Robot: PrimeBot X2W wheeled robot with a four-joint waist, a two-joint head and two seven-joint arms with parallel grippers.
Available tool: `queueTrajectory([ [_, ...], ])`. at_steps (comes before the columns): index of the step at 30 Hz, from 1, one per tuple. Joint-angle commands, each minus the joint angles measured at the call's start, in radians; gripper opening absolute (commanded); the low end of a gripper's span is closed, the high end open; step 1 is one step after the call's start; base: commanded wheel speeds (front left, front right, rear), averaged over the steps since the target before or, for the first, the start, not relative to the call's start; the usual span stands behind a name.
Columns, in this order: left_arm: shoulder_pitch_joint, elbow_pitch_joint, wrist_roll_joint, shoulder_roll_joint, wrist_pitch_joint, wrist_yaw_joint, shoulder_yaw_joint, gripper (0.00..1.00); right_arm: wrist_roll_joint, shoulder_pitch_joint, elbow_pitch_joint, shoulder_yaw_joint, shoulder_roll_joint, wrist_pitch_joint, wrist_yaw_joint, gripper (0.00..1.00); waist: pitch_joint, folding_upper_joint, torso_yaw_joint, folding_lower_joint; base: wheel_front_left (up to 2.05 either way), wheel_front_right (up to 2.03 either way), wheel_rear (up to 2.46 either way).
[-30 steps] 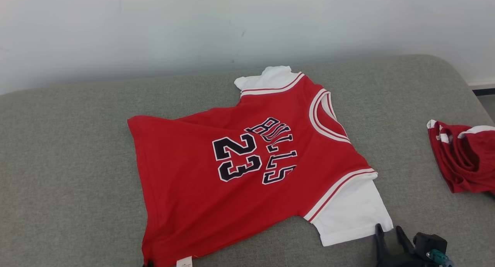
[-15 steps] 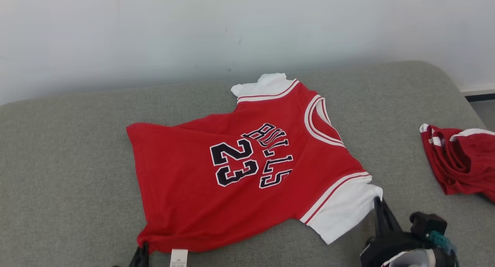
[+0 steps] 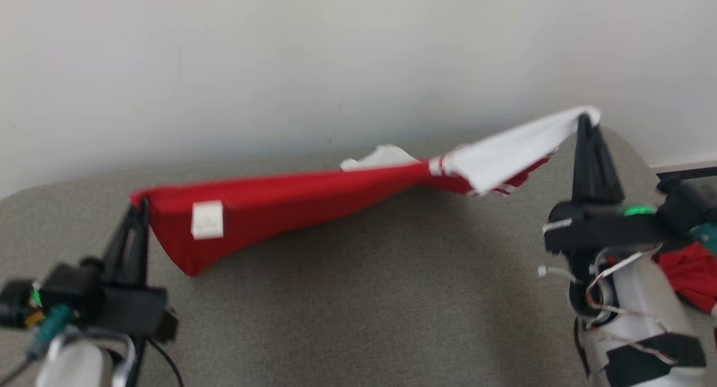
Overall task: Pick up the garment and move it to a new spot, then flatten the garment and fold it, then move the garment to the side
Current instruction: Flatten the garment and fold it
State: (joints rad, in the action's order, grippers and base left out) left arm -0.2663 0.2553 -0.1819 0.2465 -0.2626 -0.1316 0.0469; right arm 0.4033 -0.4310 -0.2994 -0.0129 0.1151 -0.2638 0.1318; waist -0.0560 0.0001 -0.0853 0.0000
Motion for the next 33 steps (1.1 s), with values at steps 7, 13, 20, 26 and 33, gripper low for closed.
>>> queueTrajectory([
  [7, -0.246, -0.066, -0.034, 0.176, 0.06, 0.003, 0.047, 0.0, 0.065, -0.183, 0.1, 0.026, 0.072, 0.0, -0.003, 0.0, -0.035, -0.0001, 0.0, 0.0, 0.0, 0.0, 0.0],
  [13, -0.392, -0.059, -0.065, 0.261, 0.151, 0.003, 0.092, 0.0, 0.058, -0.318, 0.077, 0.066, 0.114, 0.023, -0.003, 0.0, -0.003, -0.0001, -0.004, 0.0, 0.0, 0.0, 0.0],
  [20, -0.533, 0.028, -0.081, 0.278, 0.218, 0.003, 0.168, 0.0, 0.024, -0.493, -0.062, 0.117, 0.148, 0.05, -0.003, 0.0, 0.137, -0.0001, 0.007, 0.0, 0.0, 0.0, 0.0],
  [26, -0.781, 0.115, -0.034, 0.273, 0.221, 0.003, 0.206, 0.0, -0.032, -0.783, -0.194, 0.103, 0.187, 0.034, -0.003, 0.0, 0.361, -0.0001, 0.014, 0.0, 0.0, 0.0, 0.0],
  [33, -1.076, 0.249, 0.055, 0.272, 0.171, 0.012, 0.246, 0.0, -0.135, -1.07, -0.336, 0.037, 0.218, 0.006, -0.003, 0.0, 0.496, -0.0001, 0.007, 0.0, 0.0, 0.0, 0.0],
])
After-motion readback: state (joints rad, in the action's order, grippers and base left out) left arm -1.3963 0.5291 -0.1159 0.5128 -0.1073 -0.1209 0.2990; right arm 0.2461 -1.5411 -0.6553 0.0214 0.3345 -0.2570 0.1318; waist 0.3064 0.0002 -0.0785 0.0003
